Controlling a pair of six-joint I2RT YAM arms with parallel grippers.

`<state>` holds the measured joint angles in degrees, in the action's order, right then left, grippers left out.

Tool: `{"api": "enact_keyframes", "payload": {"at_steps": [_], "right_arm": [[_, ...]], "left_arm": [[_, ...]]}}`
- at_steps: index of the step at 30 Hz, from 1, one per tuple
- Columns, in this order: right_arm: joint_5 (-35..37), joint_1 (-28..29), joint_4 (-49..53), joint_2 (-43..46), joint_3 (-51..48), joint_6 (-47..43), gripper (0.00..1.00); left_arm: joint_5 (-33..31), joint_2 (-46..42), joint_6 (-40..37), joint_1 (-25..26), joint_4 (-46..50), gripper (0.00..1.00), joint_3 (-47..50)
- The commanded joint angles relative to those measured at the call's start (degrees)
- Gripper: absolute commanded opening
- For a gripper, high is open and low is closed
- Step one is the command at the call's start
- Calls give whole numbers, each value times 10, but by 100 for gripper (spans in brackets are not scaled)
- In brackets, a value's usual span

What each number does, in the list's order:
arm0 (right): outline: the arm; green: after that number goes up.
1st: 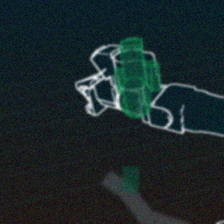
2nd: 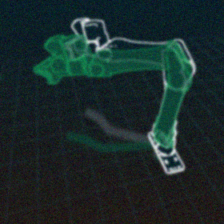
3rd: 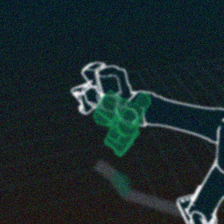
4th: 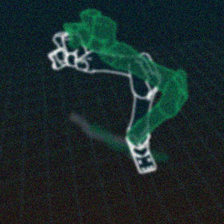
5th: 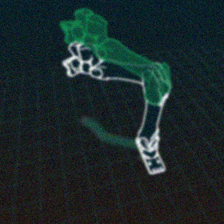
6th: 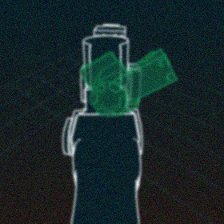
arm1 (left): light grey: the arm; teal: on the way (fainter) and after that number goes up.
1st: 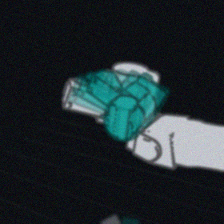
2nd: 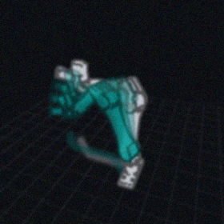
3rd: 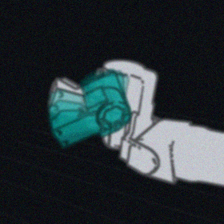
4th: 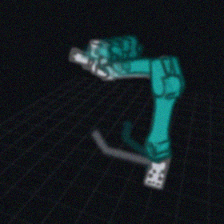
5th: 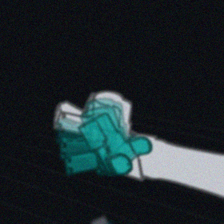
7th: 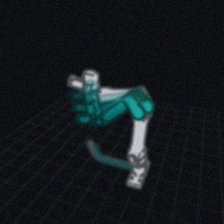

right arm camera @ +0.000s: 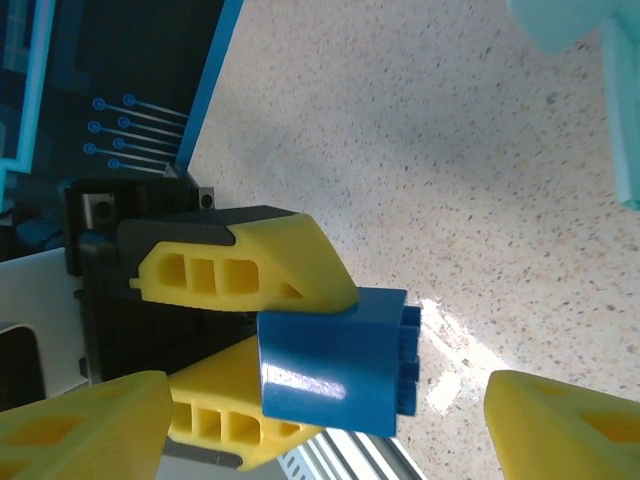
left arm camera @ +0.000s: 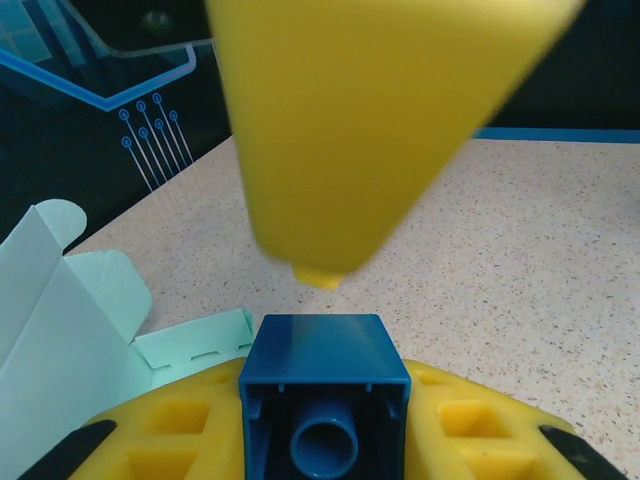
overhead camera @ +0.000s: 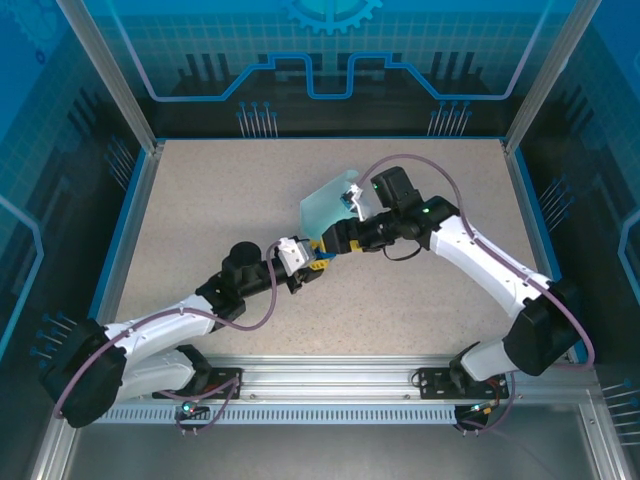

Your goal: Fold the paper box

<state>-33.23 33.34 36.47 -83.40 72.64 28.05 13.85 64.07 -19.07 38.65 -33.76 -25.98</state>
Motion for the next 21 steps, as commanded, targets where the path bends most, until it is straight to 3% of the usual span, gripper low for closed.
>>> {"api": "enact_keyframes", "payload": {"at_steps": [1,21], "right_arm": [[2,20,14,-19,25,-1,82],[31,36,34,-49,42,-33,56]], "left_arm": [[10,-6,-21,7,-20,26,9],[-7,-9,-17,12,-6,27,6]]}}
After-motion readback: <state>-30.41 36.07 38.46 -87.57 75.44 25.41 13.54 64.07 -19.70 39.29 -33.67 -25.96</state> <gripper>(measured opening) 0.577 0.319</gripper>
